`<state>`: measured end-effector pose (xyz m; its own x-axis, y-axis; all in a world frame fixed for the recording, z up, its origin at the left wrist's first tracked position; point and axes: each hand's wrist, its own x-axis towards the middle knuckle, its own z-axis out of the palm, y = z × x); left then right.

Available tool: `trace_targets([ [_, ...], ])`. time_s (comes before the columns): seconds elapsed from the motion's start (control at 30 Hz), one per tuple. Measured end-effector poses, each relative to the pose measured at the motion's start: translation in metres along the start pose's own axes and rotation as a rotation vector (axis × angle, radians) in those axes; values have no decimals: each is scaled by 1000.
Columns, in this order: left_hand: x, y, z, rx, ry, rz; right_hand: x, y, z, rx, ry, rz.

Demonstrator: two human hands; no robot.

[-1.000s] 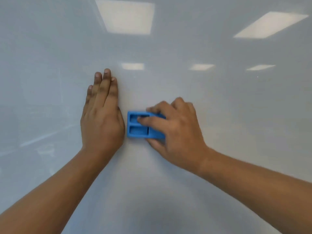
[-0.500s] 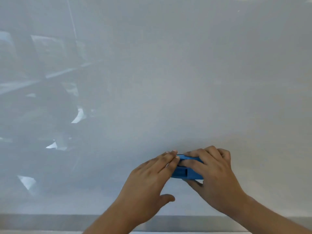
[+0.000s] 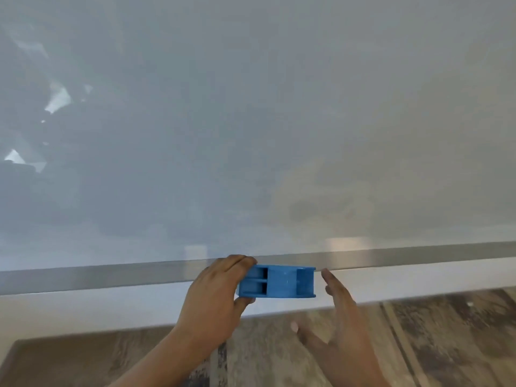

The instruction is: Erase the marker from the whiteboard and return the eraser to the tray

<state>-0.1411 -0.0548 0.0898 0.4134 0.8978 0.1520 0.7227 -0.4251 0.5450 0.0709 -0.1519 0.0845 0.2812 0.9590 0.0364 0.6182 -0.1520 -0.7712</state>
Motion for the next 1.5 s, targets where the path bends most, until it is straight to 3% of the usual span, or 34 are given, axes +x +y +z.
trace_targets([
  [0.1,7,0,37,-66,-72,-65,-12,37,0,185,-70,266],
  [0.2,14,0,71,-99,-131,-119,-1,63,-5,337,-107,409],
  [0.3,22,4,99,-118,-136,-155,15,75,-9,458,-111,519],
  [0.43,42,17,131,-145,-136,-180,44,94,-13,437,-122,571],
  [0.63,75,21,164,-154,-85,-275,87,117,-8,397,-67,549],
  [0.8,93,11,184,3,-86,-333,112,137,2,297,-66,472],
  [1.23,92,20,216,-85,12,-428,131,167,11,236,-95,427],
  [1.37,84,22,218,83,-94,-360,124,169,12,151,-156,403],
  [1.5,75,19,214,319,-260,-250,120,170,10,-89,-293,305],
])
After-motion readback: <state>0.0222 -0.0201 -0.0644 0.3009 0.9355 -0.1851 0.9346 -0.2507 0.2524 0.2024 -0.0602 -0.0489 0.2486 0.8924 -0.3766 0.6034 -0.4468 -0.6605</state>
